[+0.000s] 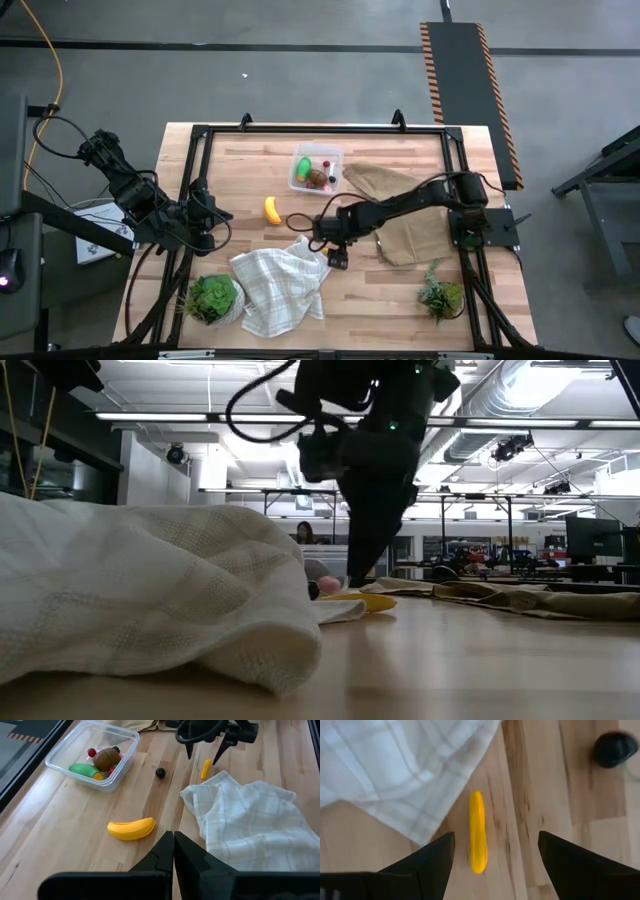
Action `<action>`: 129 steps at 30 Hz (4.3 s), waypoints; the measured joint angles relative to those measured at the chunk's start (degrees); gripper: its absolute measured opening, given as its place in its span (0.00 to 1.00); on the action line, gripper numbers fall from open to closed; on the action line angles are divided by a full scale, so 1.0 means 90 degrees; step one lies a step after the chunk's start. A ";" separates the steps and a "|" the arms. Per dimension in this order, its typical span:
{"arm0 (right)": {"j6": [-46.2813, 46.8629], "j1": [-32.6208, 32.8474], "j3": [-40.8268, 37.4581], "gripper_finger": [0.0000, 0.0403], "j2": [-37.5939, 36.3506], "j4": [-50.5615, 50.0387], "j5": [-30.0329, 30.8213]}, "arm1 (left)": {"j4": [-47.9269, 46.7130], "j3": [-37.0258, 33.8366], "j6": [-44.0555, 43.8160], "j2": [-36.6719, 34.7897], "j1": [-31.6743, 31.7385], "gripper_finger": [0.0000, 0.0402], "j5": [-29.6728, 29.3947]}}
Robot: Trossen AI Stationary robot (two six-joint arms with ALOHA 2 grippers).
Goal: Pick and placing Produce into tupperware
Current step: Put the yellow corn into the transparent bin
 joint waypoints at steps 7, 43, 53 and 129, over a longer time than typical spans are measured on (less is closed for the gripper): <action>-0.0008 0.0078 0.0005 0.69 0.0046 0.0042 0.0091 | -0.0001 0.0002 -0.0002 0.0001 0.0000 0.01 0.0000; -0.0395 0.0124 0.0007 0.58 0.0311 -0.0002 -0.0315 | -0.0010 0.0000 0.0003 0.0001 0.0000 0.01 -0.0002; -0.0204 0.0122 0.0007 0.58 0.0311 -0.0062 0.0029 | -0.0010 0.0000 0.0001 0.0001 -0.0002 0.01 -0.0002; 0.0123 -0.0041 0.0158 0.57 0.0549 0.0790 0.0277 | -0.0005 0.0000 -0.0165 0.0000 -0.0002 0.01 -0.0097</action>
